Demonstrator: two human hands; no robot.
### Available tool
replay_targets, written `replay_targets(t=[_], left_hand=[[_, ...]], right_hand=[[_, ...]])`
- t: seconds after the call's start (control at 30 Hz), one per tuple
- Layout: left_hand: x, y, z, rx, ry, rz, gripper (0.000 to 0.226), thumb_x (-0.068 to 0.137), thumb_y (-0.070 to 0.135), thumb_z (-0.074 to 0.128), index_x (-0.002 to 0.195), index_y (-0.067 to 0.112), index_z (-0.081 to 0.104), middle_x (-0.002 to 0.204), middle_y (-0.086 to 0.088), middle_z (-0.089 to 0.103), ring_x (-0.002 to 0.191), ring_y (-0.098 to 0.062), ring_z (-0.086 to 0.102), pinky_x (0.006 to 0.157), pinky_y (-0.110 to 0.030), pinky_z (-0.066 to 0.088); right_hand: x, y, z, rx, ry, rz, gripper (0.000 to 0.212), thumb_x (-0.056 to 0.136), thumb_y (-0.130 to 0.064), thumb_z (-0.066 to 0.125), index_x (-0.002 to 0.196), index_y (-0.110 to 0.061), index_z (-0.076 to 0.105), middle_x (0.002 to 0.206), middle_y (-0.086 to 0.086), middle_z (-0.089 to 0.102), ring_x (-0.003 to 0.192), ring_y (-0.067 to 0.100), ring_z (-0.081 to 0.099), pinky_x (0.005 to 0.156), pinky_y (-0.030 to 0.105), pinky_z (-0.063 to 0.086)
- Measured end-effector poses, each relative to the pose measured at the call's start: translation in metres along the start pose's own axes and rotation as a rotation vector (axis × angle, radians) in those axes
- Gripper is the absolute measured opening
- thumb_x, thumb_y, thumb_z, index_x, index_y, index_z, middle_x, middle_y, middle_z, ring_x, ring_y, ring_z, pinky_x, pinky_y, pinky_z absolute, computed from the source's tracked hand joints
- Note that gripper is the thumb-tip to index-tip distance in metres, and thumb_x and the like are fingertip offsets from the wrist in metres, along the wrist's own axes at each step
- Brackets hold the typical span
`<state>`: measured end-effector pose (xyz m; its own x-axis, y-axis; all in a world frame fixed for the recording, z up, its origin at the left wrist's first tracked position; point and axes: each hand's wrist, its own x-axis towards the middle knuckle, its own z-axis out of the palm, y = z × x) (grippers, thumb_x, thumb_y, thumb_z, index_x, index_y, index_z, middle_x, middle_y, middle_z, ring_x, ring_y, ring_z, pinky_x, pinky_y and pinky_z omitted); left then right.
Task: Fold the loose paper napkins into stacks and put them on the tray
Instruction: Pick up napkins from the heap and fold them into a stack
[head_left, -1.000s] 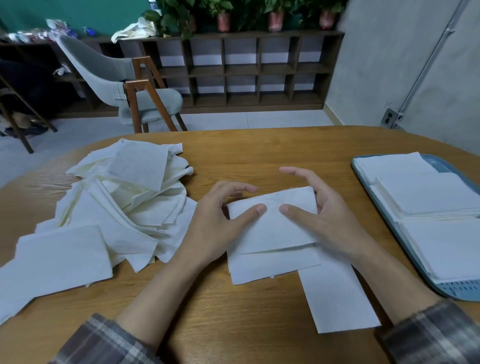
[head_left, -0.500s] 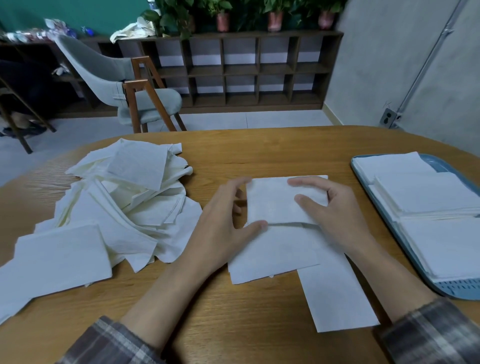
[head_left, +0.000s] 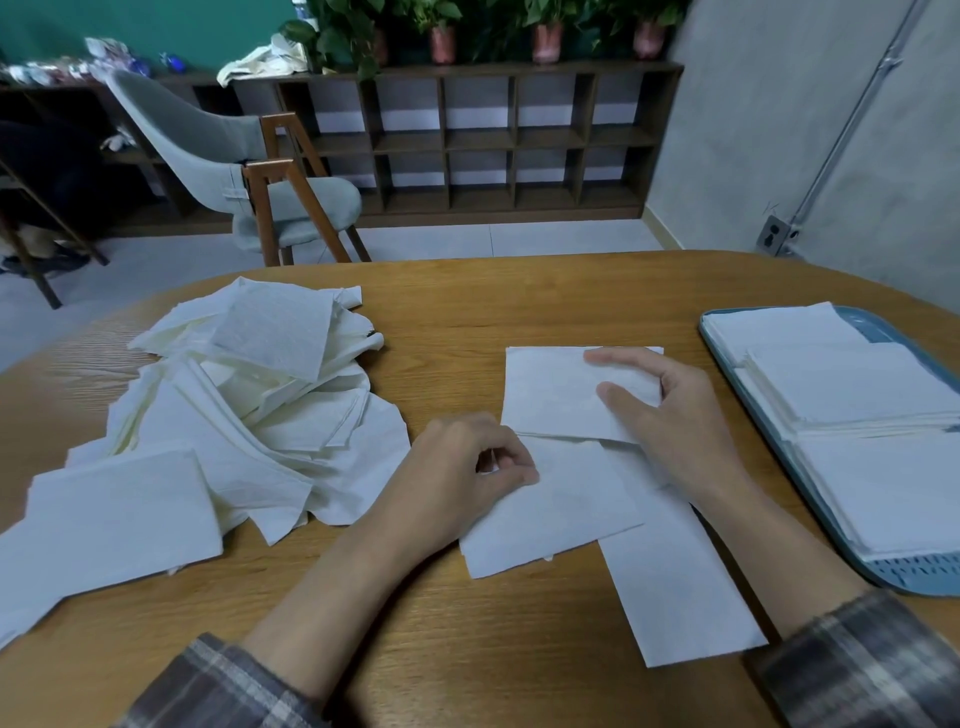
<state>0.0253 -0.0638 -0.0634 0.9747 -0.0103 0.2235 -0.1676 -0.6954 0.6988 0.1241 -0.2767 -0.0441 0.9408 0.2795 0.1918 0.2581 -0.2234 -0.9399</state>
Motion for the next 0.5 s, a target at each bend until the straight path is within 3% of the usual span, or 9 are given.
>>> replay_targets(t=[0.07, 0.13, 0.27, 0.4, 0.5], left_hand=[[0.0, 0.001, -0.001, 0.003, -0.001, 0.028, 0.006, 0.089, 0.026, 0.084, 0.086, 0.026, 0.079, 0.083, 0.012, 0.069, 0.082, -0.013, 0.063, 0.076, -0.031, 0.051], [0.0, 0.003, -0.004, -0.013, 0.025, 0.07, 0.006, 0.091, 0.024, 0.082, 0.088, 0.023, 0.077, 0.085, 0.013, 0.071, 0.086, -0.011, 0.066, 0.075, -0.022, 0.049], [-0.001, 0.013, -0.013, -0.193, 0.054, 0.024, 0.003, 0.096, 0.019, 0.078, 0.093, 0.019, 0.076, 0.09, 0.015, 0.076, 0.093, -0.004, 0.071, 0.079, -0.011, 0.045], [0.0, 0.016, -0.019, -0.427, 0.049, -0.022, 0.006, 0.092, 0.011, 0.081, 0.096, 0.014, 0.078, 0.095, 0.004, 0.079, 0.094, -0.015, 0.075, 0.087, -0.022, 0.053], [0.0, 0.018, -0.024, -0.556, 0.027, -0.044, 0.01, 0.087, 0.01, 0.083, 0.096, 0.012, 0.079, 0.094, -0.004, 0.08, 0.091, -0.017, 0.076, 0.086, -0.027, 0.057]], right_hand=[[-0.001, -0.001, 0.0, 0.015, -0.02, 0.006, 0.034, 0.1, -0.007, 0.066, 0.114, -0.036, 0.078, 0.117, -0.025, 0.075, 0.117, 0.004, 0.067, 0.108, 0.047, 0.053], [-0.002, -0.004, 0.0, 0.052, -0.035, 0.002, 0.031, 0.102, -0.011, 0.065, 0.114, -0.036, 0.078, 0.118, -0.023, 0.075, 0.116, 0.005, 0.067, 0.106, 0.044, 0.054], [-0.003, -0.012, 0.0, 0.133, -0.085, -0.008, 0.02, 0.103, -0.035, 0.064, 0.115, -0.032, 0.079, 0.122, -0.022, 0.074, 0.12, -0.004, 0.063, 0.108, 0.035, 0.048], [-0.005, -0.015, 0.002, 0.204, -0.142, 0.025, 0.04, 0.093, -0.064, 0.063, 0.118, -0.037, 0.078, 0.131, -0.015, 0.072, 0.133, 0.011, 0.06, 0.121, 0.056, 0.038], [-0.005, -0.015, 0.002, 0.228, -0.133, 0.021, 0.047, 0.087, -0.07, 0.061, 0.119, -0.039, 0.077, 0.131, -0.013, 0.071, 0.132, 0.016, 0.061, 0.12, 0.061, 0.037]])
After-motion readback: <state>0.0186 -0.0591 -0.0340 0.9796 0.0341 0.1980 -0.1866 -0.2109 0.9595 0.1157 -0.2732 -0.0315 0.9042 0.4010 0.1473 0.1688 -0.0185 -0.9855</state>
